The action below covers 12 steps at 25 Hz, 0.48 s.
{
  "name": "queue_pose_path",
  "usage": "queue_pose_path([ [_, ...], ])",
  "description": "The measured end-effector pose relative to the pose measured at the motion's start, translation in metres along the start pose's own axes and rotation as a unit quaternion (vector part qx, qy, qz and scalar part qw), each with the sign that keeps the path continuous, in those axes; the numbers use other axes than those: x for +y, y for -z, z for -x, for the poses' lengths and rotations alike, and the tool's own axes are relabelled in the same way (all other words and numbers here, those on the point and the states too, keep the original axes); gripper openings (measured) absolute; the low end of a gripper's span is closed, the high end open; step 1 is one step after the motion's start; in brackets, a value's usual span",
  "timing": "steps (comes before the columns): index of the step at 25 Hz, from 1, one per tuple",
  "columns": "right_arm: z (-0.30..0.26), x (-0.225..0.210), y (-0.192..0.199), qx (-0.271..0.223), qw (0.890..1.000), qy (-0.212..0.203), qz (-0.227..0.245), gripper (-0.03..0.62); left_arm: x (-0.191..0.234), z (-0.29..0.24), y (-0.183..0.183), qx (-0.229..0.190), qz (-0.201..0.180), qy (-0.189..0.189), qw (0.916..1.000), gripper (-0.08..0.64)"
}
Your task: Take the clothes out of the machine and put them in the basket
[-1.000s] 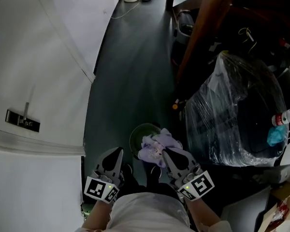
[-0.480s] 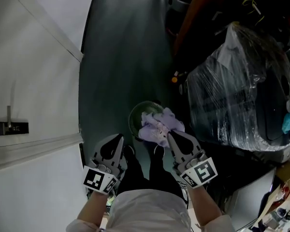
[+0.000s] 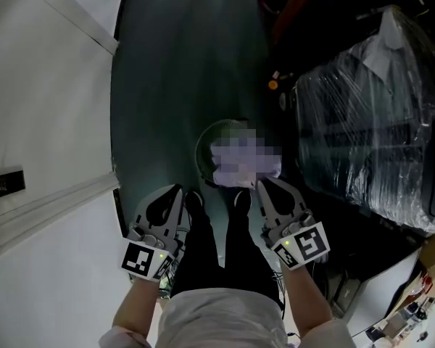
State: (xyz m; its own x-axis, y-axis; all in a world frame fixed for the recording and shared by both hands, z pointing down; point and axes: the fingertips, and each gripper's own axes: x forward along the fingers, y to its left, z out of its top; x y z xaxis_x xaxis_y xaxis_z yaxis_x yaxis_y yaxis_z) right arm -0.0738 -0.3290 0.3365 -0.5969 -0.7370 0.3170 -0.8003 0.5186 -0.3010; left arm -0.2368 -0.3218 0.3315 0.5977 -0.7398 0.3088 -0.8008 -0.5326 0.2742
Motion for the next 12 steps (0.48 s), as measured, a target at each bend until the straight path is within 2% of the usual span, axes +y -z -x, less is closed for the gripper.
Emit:
queue_pose_path([
  [12,-0.068,-0.037,0.125,0.065,0.996,0.005,-0.066,0.012,0.027,-0.025,0.093,0.035,0.027,-0.008,0.9990,0.021],
])
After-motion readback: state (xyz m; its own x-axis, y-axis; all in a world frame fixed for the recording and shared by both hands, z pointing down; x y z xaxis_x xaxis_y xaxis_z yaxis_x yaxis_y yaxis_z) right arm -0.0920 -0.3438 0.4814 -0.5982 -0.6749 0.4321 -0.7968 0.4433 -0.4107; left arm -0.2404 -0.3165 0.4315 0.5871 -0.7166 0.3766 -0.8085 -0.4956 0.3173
